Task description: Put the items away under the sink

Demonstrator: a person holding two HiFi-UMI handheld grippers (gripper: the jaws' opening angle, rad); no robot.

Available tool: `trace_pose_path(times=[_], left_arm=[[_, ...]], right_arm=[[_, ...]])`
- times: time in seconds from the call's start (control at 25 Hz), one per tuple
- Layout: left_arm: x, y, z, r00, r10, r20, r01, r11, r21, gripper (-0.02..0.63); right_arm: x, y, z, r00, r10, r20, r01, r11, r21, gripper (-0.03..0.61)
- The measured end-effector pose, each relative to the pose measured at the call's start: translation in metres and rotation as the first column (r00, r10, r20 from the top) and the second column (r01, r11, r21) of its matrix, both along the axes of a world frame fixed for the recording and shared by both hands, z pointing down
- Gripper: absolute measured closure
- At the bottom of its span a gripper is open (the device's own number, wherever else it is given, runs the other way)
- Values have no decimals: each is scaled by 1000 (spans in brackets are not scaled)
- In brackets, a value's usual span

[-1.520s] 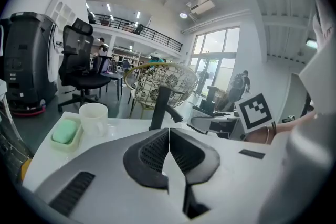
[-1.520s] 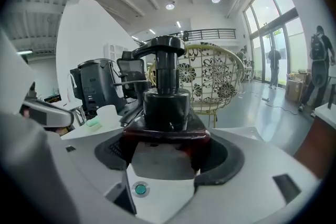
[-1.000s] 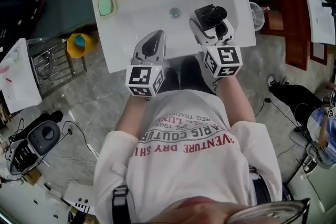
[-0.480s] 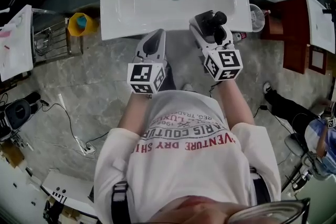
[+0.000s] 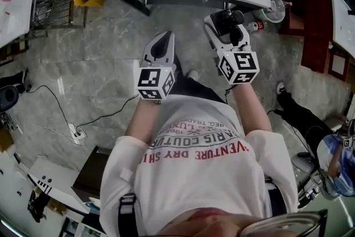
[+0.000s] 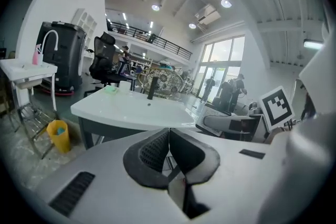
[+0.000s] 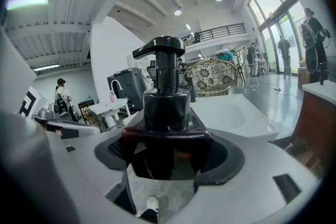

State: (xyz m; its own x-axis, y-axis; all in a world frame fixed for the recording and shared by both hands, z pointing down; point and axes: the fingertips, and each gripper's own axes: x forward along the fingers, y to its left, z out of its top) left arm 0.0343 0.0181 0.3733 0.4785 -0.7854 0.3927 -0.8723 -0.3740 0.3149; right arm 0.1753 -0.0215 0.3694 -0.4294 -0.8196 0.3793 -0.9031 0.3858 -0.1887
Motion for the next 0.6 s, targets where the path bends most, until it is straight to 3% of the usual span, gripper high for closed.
trace_pose_path(times=[0.36, 0.6], left_arm=[[-40, 11, 43, 999, -50, 16, 50, 998, -36, 591], [-59, -20, 100, 999, -38, 38, 37, 999, 26, 591]], right_arm=[[-43, 18, 61, 998, -64, -14, 63, 996, -60, 215], [-74, -4, 126, 994, -107, -29, 107, 994, 4, 215]])
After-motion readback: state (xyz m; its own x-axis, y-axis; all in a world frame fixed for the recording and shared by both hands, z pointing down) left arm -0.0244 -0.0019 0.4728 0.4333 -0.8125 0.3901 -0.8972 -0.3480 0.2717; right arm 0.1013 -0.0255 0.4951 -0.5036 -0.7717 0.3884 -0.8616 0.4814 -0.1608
